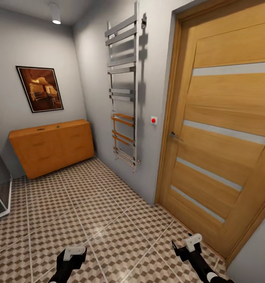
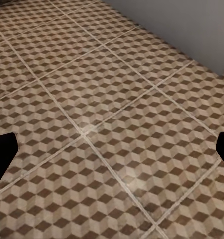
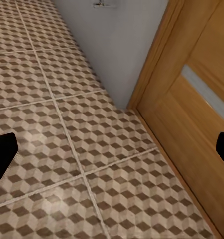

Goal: Take the four mousetraps from the cabinet in the bathroom and place them on the bathroom floor. Make sure all four end up on the same floor surface, and ensure that at least two of them are either under or directly next to the same bathroom sink.

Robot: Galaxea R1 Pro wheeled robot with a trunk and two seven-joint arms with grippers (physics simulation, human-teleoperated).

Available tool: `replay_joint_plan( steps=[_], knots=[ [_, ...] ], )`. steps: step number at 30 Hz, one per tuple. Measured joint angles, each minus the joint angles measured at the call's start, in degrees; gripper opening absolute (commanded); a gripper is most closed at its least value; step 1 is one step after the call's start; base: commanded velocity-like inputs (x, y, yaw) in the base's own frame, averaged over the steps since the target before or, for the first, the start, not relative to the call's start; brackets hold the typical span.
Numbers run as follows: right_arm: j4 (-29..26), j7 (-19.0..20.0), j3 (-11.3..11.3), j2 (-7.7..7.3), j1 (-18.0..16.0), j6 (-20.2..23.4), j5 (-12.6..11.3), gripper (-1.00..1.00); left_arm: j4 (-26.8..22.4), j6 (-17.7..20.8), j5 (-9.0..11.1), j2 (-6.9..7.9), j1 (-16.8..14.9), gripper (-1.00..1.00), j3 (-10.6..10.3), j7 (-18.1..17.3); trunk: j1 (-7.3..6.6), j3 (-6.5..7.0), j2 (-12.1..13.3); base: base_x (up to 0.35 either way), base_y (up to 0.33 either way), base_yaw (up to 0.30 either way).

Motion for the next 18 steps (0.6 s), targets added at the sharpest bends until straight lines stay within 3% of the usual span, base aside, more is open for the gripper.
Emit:
replay_joint_plan(
  steps=[18],
  knots=[
    [0.0,0.0,0.0,0.0,0.0,0.0,0.0,1.0,0.0,0.0,0.0,0.0,0.0,1.0,0.0,0.0,-0.01,0.0,0.0,0.296,-0.118,0.285]
  ],
)
